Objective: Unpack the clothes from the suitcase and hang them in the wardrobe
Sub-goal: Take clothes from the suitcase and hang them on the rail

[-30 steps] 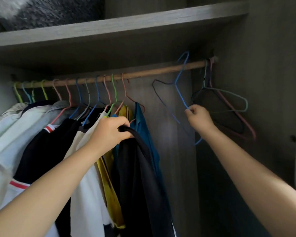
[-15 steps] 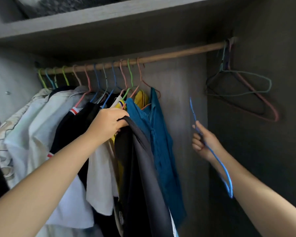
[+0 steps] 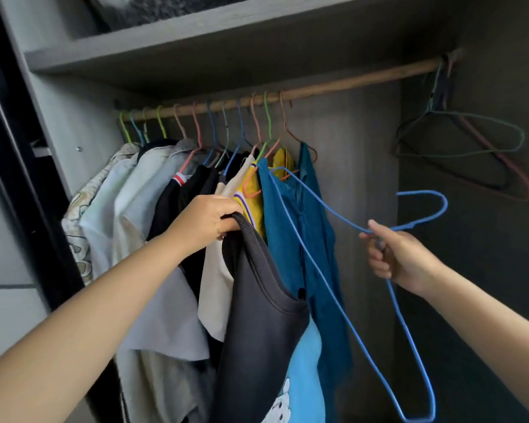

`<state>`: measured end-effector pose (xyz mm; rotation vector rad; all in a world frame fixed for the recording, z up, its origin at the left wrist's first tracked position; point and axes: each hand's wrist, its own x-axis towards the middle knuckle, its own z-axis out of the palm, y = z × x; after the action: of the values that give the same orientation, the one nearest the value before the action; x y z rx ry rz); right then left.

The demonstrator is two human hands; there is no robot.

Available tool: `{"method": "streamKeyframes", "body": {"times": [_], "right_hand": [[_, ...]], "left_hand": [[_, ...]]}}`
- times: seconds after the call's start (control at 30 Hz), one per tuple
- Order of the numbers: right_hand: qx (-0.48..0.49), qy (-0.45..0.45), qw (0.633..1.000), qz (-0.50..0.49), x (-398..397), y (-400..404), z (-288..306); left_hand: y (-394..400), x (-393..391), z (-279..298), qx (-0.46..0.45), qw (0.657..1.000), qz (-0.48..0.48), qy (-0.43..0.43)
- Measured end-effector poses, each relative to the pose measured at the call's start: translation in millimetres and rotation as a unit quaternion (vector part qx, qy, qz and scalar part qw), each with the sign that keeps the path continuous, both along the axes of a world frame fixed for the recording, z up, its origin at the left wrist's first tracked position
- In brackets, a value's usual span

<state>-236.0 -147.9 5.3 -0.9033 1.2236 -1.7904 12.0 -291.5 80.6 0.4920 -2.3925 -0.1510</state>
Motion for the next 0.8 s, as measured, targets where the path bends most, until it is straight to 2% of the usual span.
{"method": "streamKeyframes", "body": {"times": [0.07,0.1,0.2,0.27,0.33,0.43,0.53,0.7,0.8], "right_hand": [[-0.003,-0.086,0.996,-0.015,0.6,-1.2,2.1],[-0.011,-0.083,0.996,-0.017,0.5,-1.2,4.1],[-0.059,0.013,0.998,-0.006,-3.9,4.4,12.1],[-0.112,0.032,0.991,0.060,-7.1,13.8,19.1],[-0.125,0.050,0.982,0.129,-11.4,24.7,25.3],[-0.092,0.145,0.963,0.210,-9.8,37.7,30.4],[-0.065,0.250,0.935,0.244,-1.6,44.9,34.2],[0.011,0.308,0.907,0.288,3.3,47.0,35.1],[0.024,0.335,0.886,0.319,24.8,57.6,42.1]], "left_hand": [[2.2,7.1,-0.6,0.023,1.000,0.015,-0.008],[4.8,12.1,-0.6,0.035,0.999,0.029,-0.012],[10.8,27.0,-2.4,0.036,0.997,0.062,-0.020],[18.5,37.5,-2.7,0.030,0.996,0.086,-0.023],[31.0,45.4,-2.1,0.045,0.993,0.104,-0.022],[53.5,52.7,-2.8,0.064,0.990,0.127,-0.019],[70.4,60.6,-6.5,0.038,0.986,0.158,-0.027],[113.5,87.6,-18.2,0.007,0.974,0.223,-0.043],[131.0,96.3,-20.8,-0.019,0.965,0.238,-0.107]]}}
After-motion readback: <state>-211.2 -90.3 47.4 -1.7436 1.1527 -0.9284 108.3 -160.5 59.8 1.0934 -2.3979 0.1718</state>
